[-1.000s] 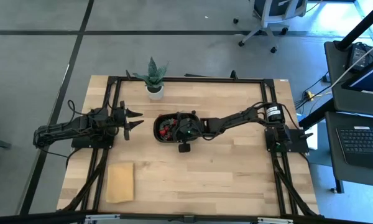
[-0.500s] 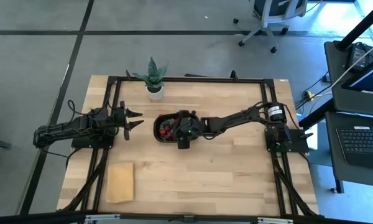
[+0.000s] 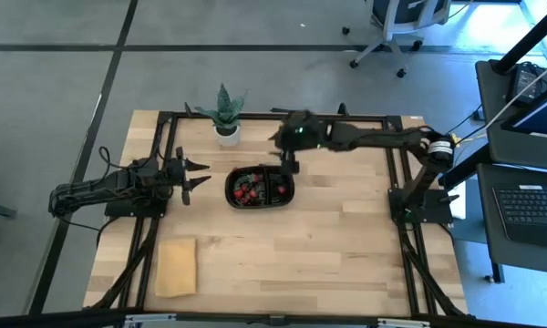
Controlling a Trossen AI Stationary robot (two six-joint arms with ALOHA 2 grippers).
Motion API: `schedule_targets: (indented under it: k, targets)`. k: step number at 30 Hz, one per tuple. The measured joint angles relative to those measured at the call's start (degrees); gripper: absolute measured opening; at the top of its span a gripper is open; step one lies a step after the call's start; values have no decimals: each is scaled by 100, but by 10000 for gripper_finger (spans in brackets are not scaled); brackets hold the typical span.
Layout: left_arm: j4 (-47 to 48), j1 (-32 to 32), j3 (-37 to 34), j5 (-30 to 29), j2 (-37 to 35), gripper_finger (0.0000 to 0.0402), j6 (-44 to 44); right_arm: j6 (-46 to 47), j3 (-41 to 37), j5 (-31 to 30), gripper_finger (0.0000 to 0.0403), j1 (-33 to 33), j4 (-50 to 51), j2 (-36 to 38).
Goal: Pick and placing Produce into tupperware
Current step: Move the black bin to the middle left of the table
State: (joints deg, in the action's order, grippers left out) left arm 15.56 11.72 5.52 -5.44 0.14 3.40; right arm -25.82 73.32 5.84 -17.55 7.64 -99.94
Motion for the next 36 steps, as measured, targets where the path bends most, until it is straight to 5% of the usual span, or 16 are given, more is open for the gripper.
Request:
schedule_targets:
  k: [7,10,26,36]
  targets:
    - [-539,-3,0,-423,0,147,1276,9,-7,727,213,-537,101,-46]
    - [-529,0,0,-772,0,147,1321,13,-9,590,213,-609,11,-49]
    - [-272,0,11,-1496,98,147,-632,1369,-9,278,213,-1139,274,-81]
    - [-309,2,13,-1347,1118,147,-1242,1360,-4,621,213,-1014,354,-530]
